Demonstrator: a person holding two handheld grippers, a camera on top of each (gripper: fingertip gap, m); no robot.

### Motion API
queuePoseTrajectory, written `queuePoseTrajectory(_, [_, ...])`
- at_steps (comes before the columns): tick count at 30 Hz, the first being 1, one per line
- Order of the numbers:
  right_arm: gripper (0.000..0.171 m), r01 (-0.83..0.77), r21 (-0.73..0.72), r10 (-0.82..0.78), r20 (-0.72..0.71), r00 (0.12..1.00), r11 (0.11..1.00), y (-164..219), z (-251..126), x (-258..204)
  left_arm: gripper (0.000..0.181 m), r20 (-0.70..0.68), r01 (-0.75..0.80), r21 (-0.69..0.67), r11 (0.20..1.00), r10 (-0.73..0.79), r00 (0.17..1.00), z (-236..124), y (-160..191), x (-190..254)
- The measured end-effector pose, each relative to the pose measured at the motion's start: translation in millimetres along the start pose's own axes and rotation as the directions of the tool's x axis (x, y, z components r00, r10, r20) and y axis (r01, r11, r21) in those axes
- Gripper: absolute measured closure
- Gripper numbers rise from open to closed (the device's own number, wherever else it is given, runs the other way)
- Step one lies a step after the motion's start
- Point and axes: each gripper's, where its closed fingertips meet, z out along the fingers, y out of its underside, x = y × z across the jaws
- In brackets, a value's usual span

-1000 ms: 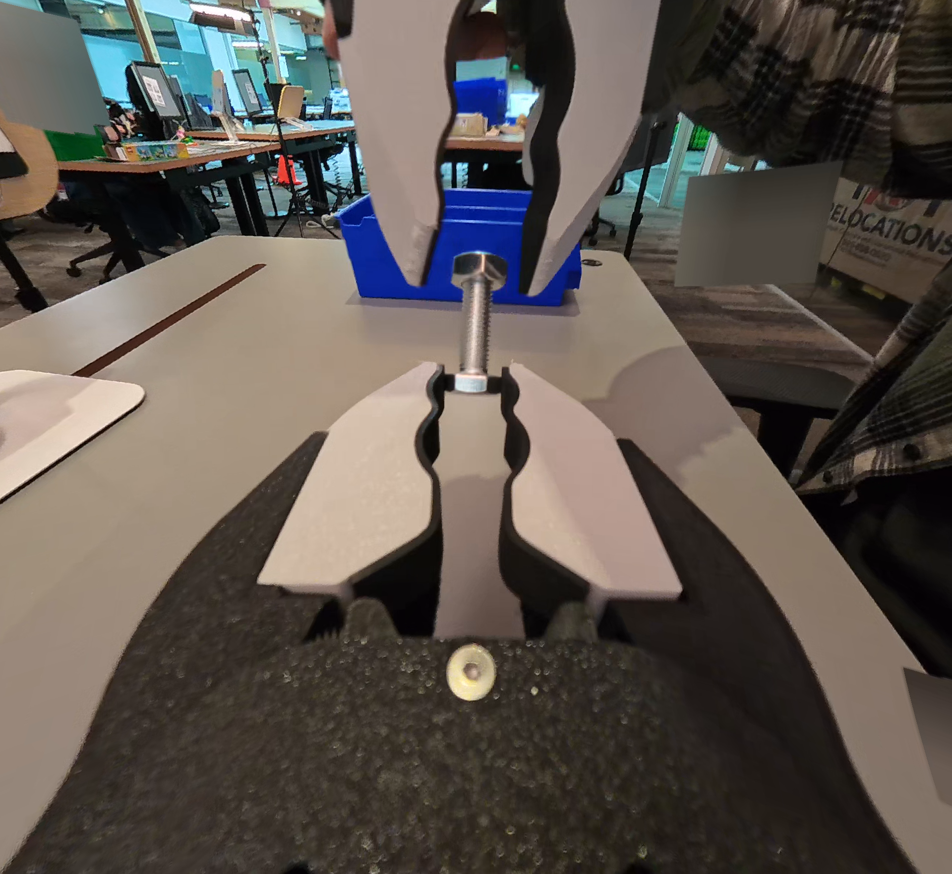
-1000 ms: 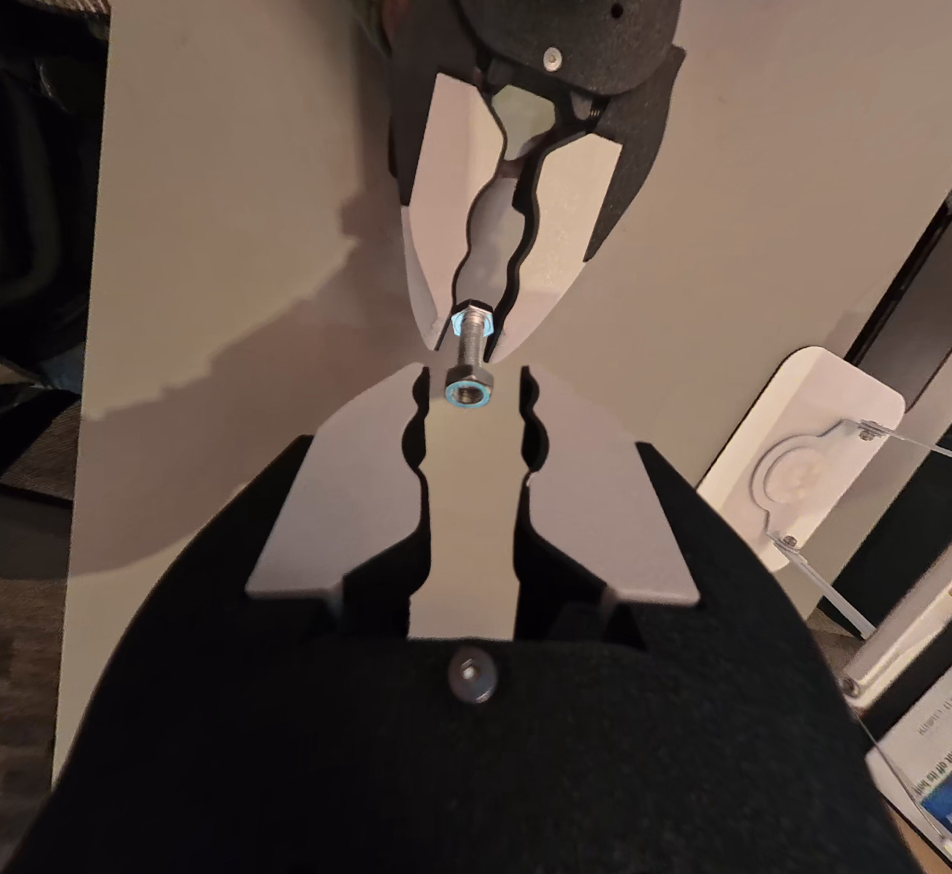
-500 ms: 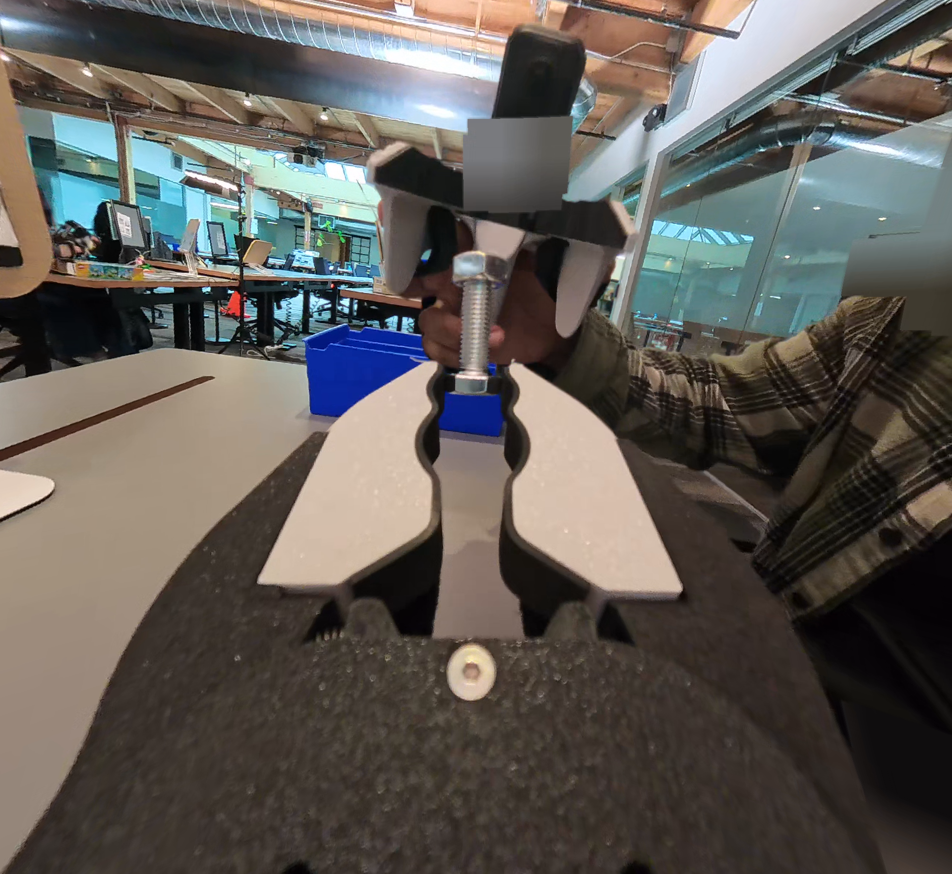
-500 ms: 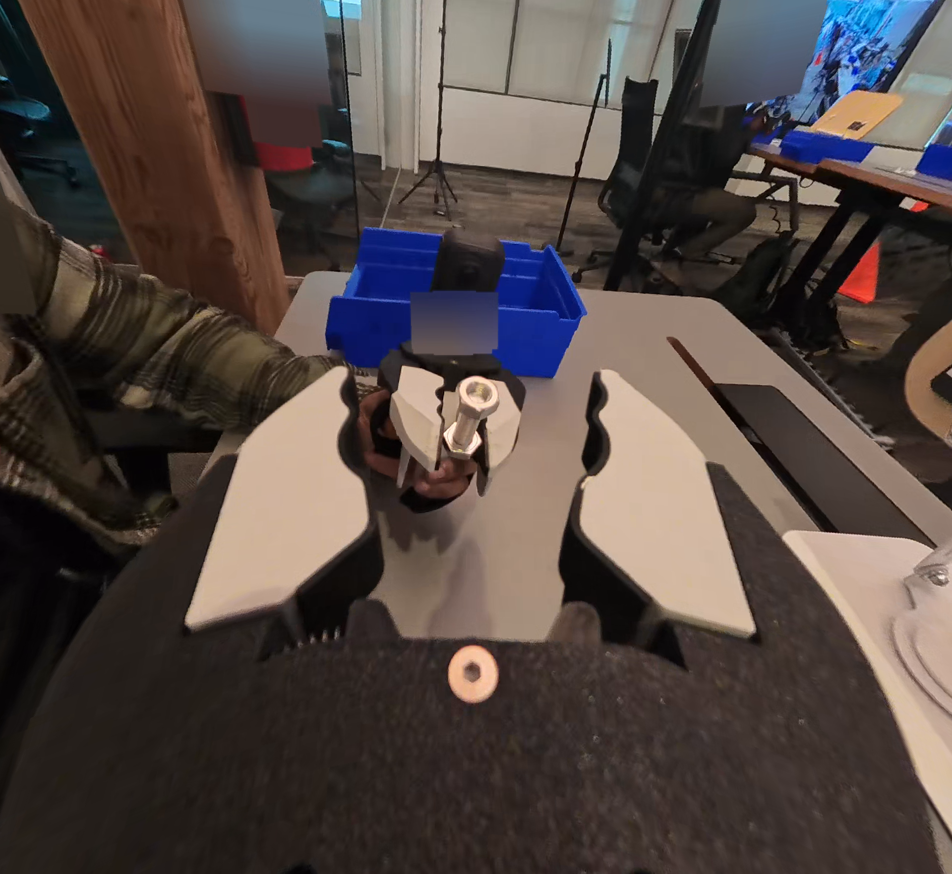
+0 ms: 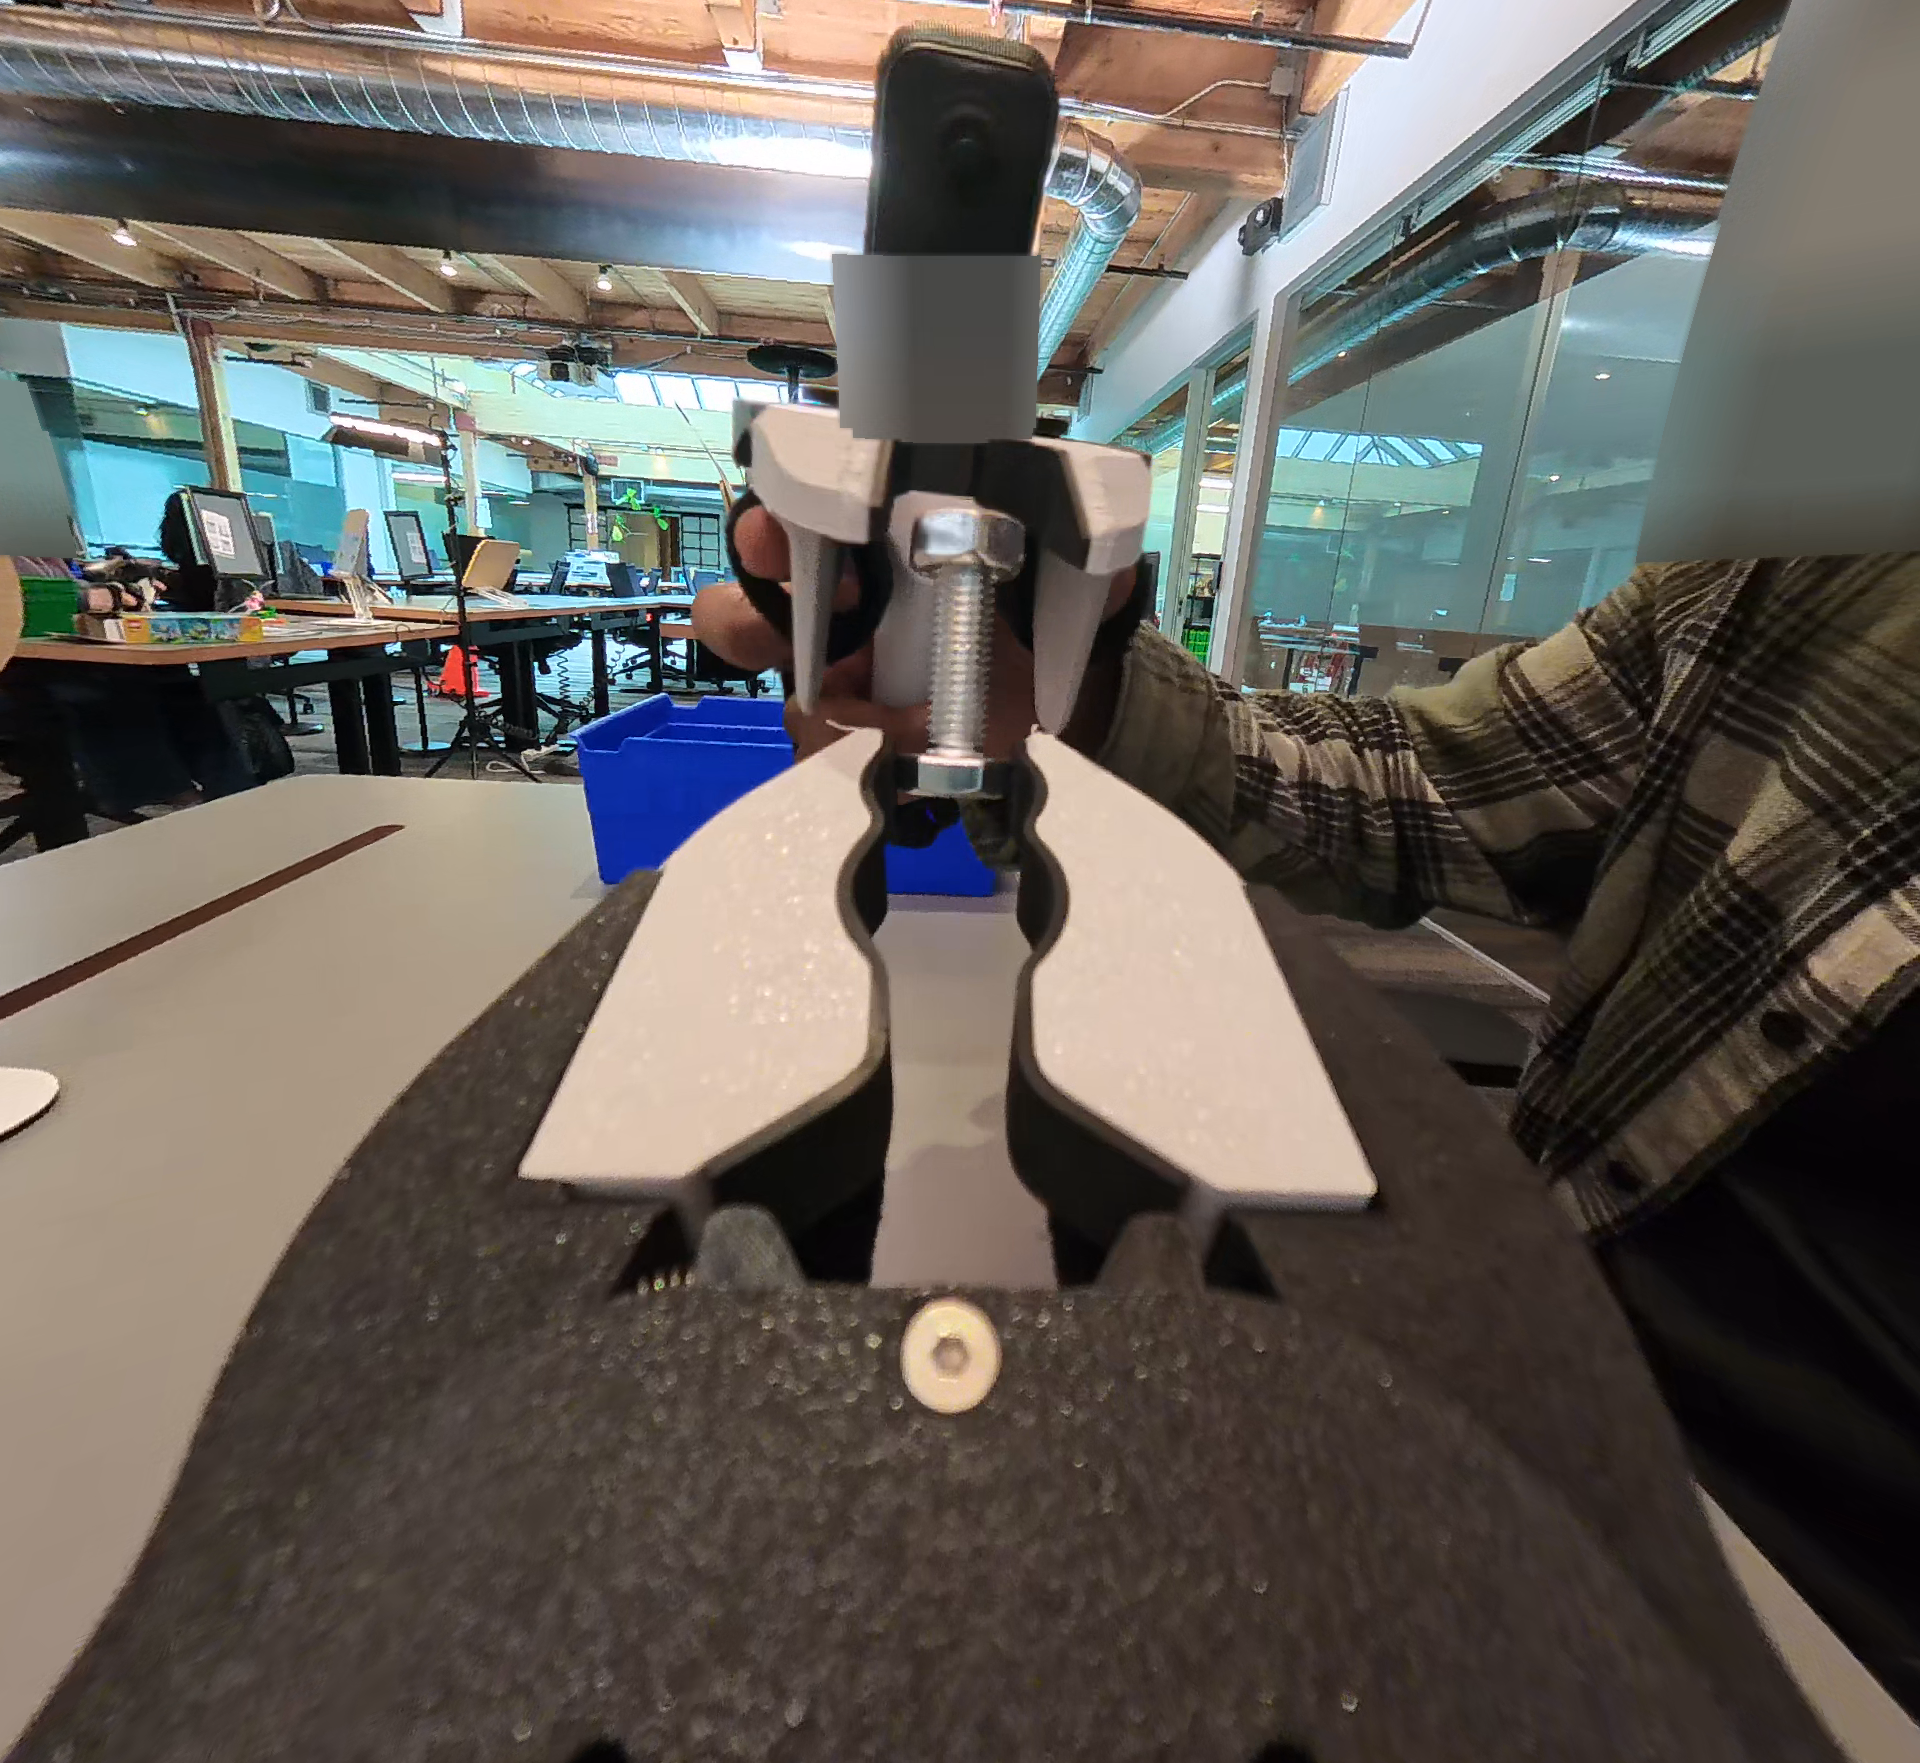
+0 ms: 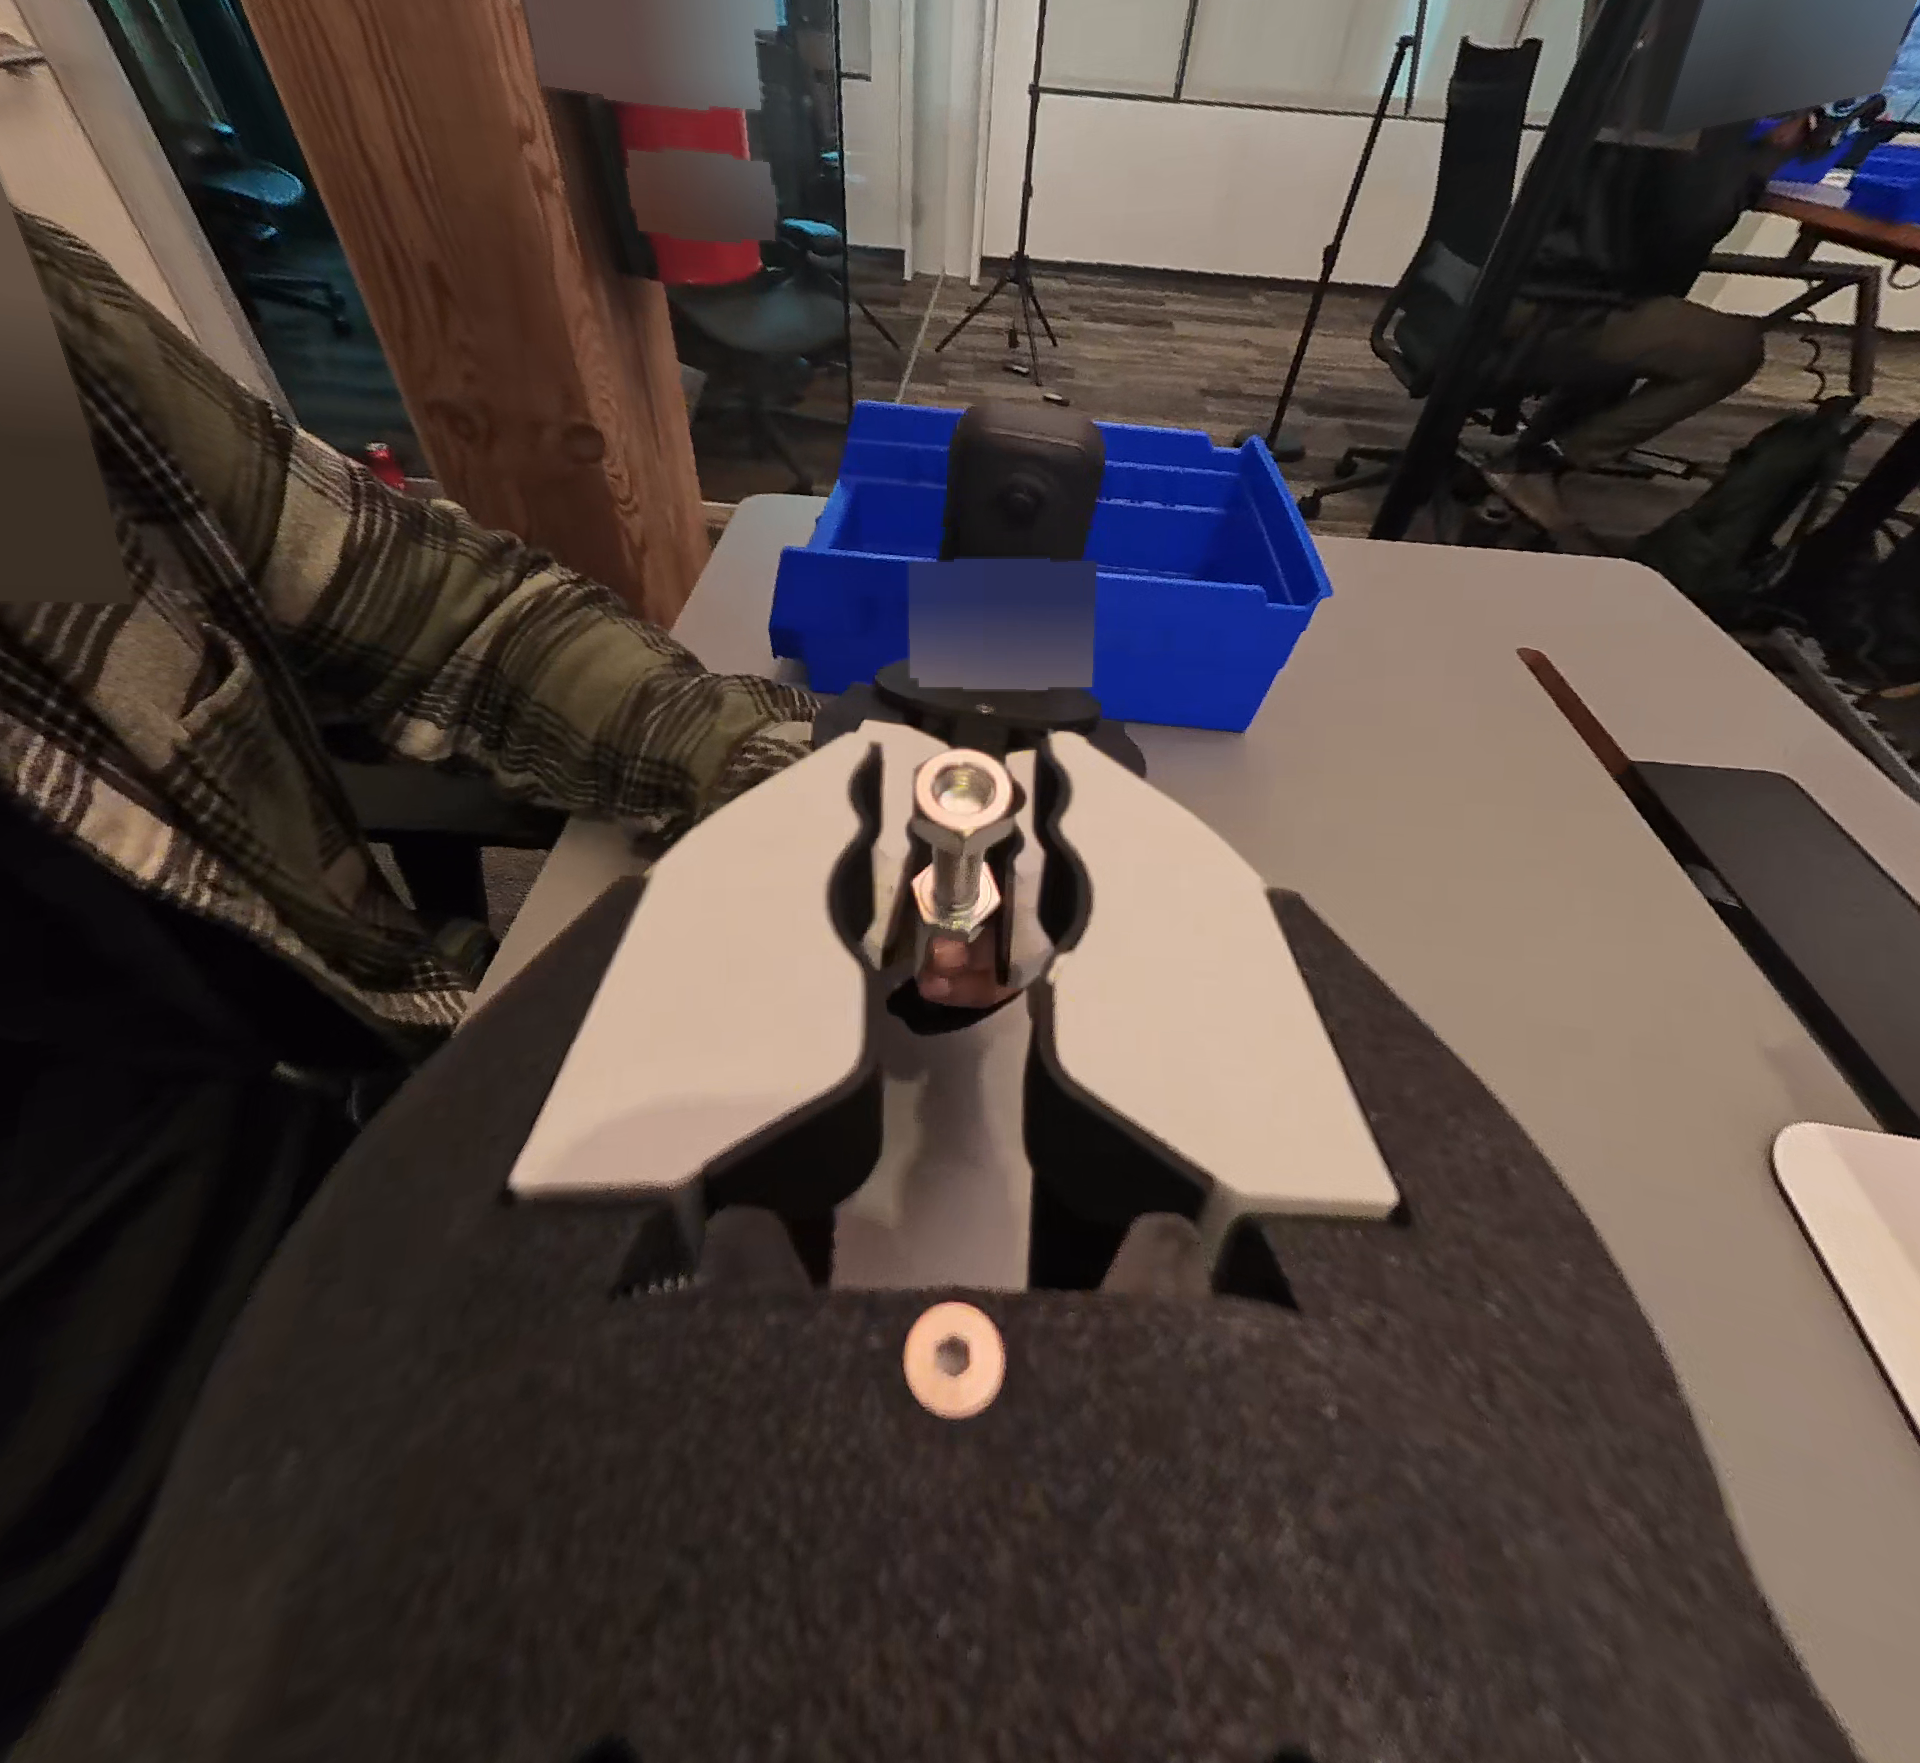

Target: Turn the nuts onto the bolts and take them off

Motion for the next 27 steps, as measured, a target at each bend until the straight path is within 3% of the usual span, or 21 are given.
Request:
queuePoseTrajectory(2, [0.153, -0.001, -0.012, 0.001, -0.009, 1.000, 1.000, 2, 2, 2, 0.161, 0.004, 0.000, 0.000, 1.000, 0.000, 1.000, 0, 1, 0])
queuePoseTrajectory(9, [0.153, -0.061, -0.088, 0.043, -0.193, 0.980, 0.994, 12, 3, 19, 0.161, 0.137, -0.058, -0.074, 0.996, 0.068, 0.988, -3, 8, -16])
queuePoseTrajectory(14, [0.153, -0.197, -0.099, 0.138, -0.419, 0.897, 0.975, 23, 0, 35, 0.161, 0.284, -0.138, -0.175, 0.975, 0.184, 0.941, -10, 14, -35])
queuePoseTrajectory(17, [0.153, -0.195, -0.072, 0.137, -0.485, 0.864, 0.978, 22, 2, 38, 0.161, 0.312, -0.139, -0.180, 0.974, 0.190, 0.931, -12, 14, -38])
queuePoseTrajectory(21, [0.150, -0.132, -0.075, 0.084, -0.452, 0.888, 0.988, 18, 3, 35, 0.161, 0.263, -0.073, -0.110, 0.991, 0.100, 0.960, -11, 9, -33])
queuePoseTrajectory(25, [0.119, -0.015, -0.075, -0.012, -0.341, 0.940, 0.997, 9, 0, 26, 0.161, 0.206, -0.028, -0.063, 0.998, 0.041, 0.978, -11, 3, -27])
queuePoseTrajectory(27, [0.111, 0.093, -0.074, -0.106, -0.196, 0.975, 0.993, 1, -3, 14, 0.161, 0.156, 0.004, -0.042, 0.999, 0.003, 0.988, -10, 1, -22])
